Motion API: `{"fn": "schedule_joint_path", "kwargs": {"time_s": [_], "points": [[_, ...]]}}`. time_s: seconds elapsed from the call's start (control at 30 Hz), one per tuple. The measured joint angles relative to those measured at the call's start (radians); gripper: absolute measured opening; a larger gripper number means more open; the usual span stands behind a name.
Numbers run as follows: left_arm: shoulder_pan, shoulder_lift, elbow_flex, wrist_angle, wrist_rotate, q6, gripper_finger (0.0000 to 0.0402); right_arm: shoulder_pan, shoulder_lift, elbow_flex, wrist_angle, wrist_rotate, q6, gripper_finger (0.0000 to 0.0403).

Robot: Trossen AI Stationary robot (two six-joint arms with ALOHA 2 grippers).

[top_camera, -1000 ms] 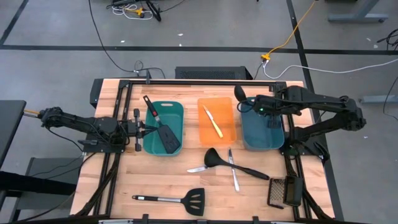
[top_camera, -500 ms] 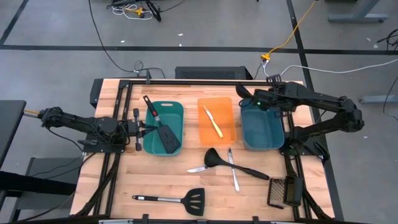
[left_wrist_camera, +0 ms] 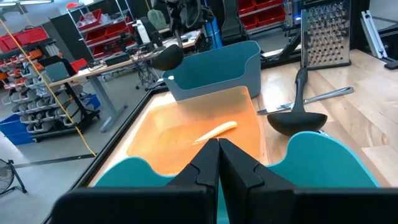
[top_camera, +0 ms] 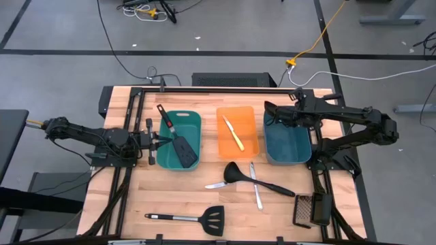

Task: Pick & Place Kitchen Items
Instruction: Put the bottom black serving spoon into the blue bin

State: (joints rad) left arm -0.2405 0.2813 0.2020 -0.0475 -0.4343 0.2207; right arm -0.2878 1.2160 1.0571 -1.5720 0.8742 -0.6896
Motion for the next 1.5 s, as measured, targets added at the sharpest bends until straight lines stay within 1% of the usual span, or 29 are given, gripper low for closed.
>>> {"fn": "schedule_joint_path", "kwargs": {"time_s": [0.13, 0.37, 0.47, 0.57, 0.63, 0.8, 1.1, 1.37, 1.5], "points": [[0.000, 0.000, 0.000, 0.000, 0.000, 0.000, 0.0016, 0.000, -0.009, 0.000, 0.001, 0.009, 0.000, 0.0041], [0.000, 0.000, 0.000, 0.000, 0.000, -0.009, 0.0016, 0.001, -0.080, -0.001, 0.000, -0.095, -0.004, 0.0041], [0.000, 0.000, 0.000, 0.000, 0.000, -0.024, 0.0016, 0.001, -0.106, -0.005, 0.001, -0.163, -0.015, 0.0041], [0.000, 0.000, 0.000, 0.000, 0.000, -0.031, 0.0016, 0.001, -0.113, -0.046, 0.001, -0.181, -0.047, 0.0041], [0.000, 0.000, 0.000, 0.000, 0.000, -0.032, 0.0016, 0.001, -0.113, -0.095, 0.001, -0.181, -0.050, 0.0041], [0.000, 0.000, 0.000, 0.000, 0.000, -0.033, 0.0016, 0.001, -0.113, -0.194, 0.000, -0.115, -0.044, 0.0041], [0.000, 0.000, 0.000, 0.000, 0.000, -0.034, 0.0016, 0.001, -0.111, -0.283, 0.018, -0.078, -0.075, 0.0045], [0.000, 0.000, 0.000, 0.000, 0.000, -0.034, 0.0016, 0.001, -0.110, -0.288, 0.083, -0.082, -0.163, 0.0045], [0.000, 0.000, 0.000, 0.000, 0.000, -0.034, 0.0016, 0.001, -0.110, -0.288, 0.119, -0.148, -0.221, 0.0046]]}}
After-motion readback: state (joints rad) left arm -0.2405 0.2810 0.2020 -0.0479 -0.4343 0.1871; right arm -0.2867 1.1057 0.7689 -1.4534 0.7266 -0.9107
